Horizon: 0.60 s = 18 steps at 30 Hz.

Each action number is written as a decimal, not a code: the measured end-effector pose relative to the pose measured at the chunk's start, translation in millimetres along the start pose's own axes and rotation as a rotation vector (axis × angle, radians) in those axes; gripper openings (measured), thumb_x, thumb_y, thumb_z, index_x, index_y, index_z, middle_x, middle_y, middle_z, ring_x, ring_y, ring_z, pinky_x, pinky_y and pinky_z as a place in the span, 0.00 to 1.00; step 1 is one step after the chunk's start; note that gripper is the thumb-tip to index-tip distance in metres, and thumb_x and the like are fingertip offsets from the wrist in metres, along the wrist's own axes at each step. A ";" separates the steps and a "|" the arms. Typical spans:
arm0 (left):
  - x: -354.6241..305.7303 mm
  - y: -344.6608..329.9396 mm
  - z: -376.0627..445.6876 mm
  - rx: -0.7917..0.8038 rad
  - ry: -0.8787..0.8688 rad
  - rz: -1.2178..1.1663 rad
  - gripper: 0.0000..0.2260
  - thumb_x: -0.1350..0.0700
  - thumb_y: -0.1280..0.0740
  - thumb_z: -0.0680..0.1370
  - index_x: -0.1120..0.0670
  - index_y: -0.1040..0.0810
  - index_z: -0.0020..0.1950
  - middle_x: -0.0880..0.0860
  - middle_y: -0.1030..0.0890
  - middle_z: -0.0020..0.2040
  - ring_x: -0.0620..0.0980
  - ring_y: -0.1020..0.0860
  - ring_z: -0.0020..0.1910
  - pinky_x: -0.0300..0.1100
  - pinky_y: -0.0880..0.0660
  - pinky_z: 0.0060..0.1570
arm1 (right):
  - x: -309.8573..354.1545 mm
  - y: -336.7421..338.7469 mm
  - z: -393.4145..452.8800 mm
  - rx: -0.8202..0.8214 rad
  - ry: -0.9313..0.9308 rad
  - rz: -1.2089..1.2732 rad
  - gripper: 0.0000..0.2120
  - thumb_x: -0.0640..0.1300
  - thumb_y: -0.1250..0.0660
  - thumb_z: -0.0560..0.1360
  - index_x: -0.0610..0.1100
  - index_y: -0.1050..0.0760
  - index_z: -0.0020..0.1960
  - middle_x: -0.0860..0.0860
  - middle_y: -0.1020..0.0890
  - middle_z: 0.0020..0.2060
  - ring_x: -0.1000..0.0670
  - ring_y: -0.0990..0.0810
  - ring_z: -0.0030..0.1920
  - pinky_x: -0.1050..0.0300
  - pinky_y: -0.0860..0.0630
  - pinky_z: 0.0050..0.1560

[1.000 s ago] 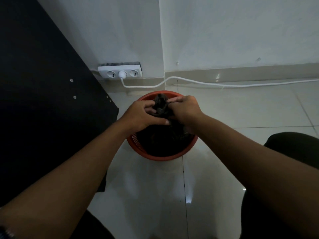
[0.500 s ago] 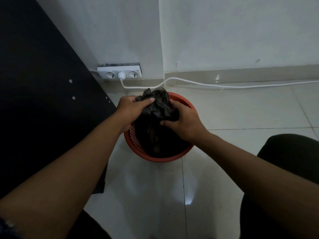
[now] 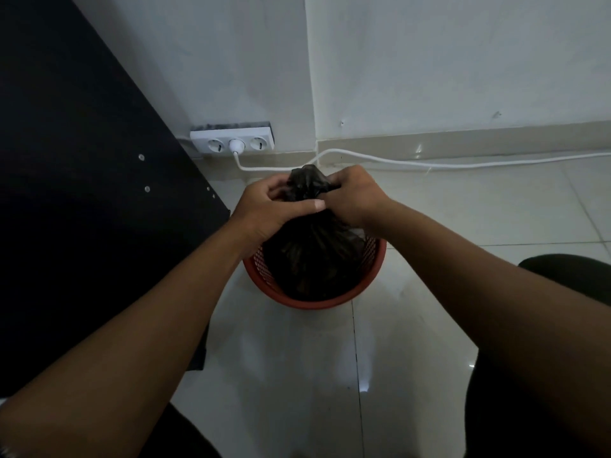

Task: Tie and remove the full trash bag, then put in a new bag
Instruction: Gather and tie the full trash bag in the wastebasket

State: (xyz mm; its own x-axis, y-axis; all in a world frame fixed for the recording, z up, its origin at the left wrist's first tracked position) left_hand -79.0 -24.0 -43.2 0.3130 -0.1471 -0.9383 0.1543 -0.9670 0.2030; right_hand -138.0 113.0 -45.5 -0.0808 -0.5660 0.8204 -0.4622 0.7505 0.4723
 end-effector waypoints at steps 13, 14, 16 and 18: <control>3.9 3.5 5.1 -0.190 -0.066 0.310 0.11 0.52 0.19 0.64 0.48 0.16 0.43 0.52 0.14 0.43 0.50 0.16 0.45 0.53 0.19 0.52 | 25.6 11.4 -9.0 -0.036 0.226 0.097 0.09 0.44 0.30 0.74 0.47 0.15 0.52 0.48 0.13 0.43 0.52 0.16 0.47 0.49 0.21 0.58; 5.2 7.0 5.1 -0.194 -0.053 0.275 0.11 0.52 0.19 0.64 0.48 0.15 0.43 0.52 0.14 0.44 0.50 0.16 0.46 0.53 0.20 0.54 | 20.8 15.0 -10.3 -0.087 0.245 0.131 0.12 0.46 0.29 0.73 0.49 0.16 0.56 0.51 0.14 0.46 0.53 0.16 0.48 0.49 0.22 0.60; 8.5 11.8 4.4 -0.188 -0.006 0.189 0.10 0.53 0.20 0.67 0.49 0.15 0.46 0.52 0.13 0.45 0.50 0.15 0.47 0.53 0.20 0.56 | 4.0 10.9 -11.8 -0.087 0.236 0.134 0.26 0.53 0.25 0.69 0.49 0.23 0.66 0.54 0.17 0.54 0.54 0.18 0.53 0.51 0.24 0.64; 10.3 11.6 3.9 -0.169 0.054 0.110 0.06 0.55 0.23 0.70 0.52 0.15 0.46 0.54 0.14 0.45 0.51 0.15 0.47 0.51 0.19 0.56 | -10.8 -4.9 -12.7 0.021 0.205 0.063 0.40 0.58 0.21 0.65 0.51 0.30 0.72 0.56 0.21 0.60 0.56 0.21 0.59 0.54 0.26 0.66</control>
State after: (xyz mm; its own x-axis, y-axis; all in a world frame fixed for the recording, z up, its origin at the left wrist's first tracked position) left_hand -77.7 -37.6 -51.6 0.3856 -0.2337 -0.8926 0.2697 -0.8966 0.3513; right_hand -123.7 119.8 -52.6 0.0705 -0.4356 0.8974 -0.4805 0.7735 0.4133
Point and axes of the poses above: each hand's wrist, its own z-axis towards the middle knuckle, its own y-axis out of the back of the hand, x = y × z, the point moved 10 cm from there along z, towards the middle knuckle
